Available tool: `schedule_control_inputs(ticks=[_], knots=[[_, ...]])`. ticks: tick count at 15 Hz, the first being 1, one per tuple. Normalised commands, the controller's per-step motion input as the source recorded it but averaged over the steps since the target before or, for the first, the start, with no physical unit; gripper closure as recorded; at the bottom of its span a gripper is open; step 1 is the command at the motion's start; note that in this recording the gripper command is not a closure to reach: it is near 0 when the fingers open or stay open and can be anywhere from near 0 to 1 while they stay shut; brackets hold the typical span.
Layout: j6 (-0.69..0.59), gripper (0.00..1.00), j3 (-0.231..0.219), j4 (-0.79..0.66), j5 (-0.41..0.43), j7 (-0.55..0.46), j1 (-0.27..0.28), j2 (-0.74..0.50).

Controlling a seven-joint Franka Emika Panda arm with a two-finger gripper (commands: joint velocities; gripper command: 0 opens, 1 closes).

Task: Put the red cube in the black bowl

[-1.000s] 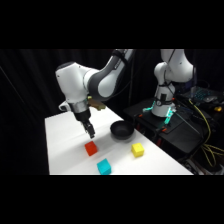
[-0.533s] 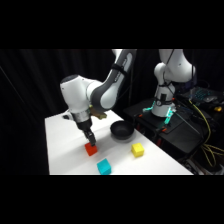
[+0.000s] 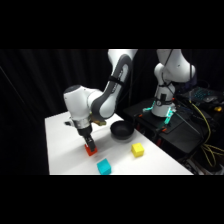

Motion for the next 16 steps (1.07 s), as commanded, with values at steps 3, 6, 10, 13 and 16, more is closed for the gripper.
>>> schedule_control_inputs(ticks=[3, 6, 10, 13, 16], knots=[[0.07, 0.0, 0.067, 0.23, 0.035, -0.12, -0.052, 0.19], [0.05, 1.0, 0.057, 0.17, 0.019, -0.1, -0.03, 0.15], [-0.01, 1.0, 0.011, 0.03, -0.012, -0.04, -0.009, -0.02], [-0.1, 1.0, -0.063, -0.1, -0.074, 0.06, 0.052, -0.23], [-0.21, 1.0, -0.076, -0.21, -0.081, 0.11, 0.07, -0.41]])
